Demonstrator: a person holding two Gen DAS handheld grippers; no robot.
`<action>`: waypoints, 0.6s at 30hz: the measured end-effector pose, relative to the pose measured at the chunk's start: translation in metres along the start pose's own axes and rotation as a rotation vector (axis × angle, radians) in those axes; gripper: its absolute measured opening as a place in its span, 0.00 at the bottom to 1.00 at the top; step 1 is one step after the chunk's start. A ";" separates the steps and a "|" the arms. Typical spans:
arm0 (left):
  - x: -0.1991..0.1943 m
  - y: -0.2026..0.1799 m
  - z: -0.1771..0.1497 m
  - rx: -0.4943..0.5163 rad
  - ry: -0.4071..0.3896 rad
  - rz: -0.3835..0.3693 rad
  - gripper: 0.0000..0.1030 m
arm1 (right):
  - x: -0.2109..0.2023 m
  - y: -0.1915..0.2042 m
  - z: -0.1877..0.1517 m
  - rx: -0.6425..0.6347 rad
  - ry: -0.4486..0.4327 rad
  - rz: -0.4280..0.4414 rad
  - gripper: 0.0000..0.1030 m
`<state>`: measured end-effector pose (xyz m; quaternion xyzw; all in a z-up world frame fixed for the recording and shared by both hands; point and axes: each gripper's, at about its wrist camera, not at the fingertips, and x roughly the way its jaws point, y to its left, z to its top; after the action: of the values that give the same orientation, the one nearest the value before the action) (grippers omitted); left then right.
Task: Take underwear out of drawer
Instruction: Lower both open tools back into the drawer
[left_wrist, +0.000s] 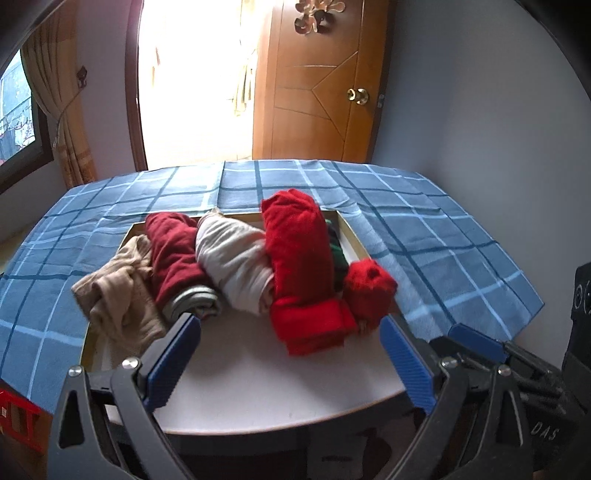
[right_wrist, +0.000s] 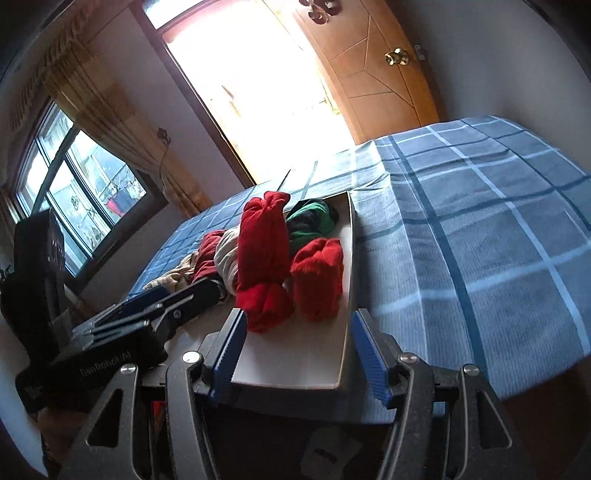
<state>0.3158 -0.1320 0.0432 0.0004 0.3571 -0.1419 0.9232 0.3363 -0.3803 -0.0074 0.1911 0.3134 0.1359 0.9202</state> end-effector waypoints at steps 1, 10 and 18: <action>-0.002 0.001 -0.003 0.001 0.005 -0.003 0.96 | -0.002 0.001 -0.003 0.003 -0.001 0.001 0.60; -0.021 0.021 -0.033 -0.009 0.024 -0.029 0.96 | -0.025 0.009 -0.030 -0.011 -0.015 -0.010 0.60; -0.025 0.034 -0.063 0.000 0.071 -0.058 0.96 | -0.035 0.009 -0.062 -0.018 0.002 -0.017 0.60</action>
<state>0.2656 -0.0862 0.0100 -0.0050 0.3897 -0.1687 0.9054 0.2690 -0.3693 -0.0304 0.1798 0.3148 0.1312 0.9227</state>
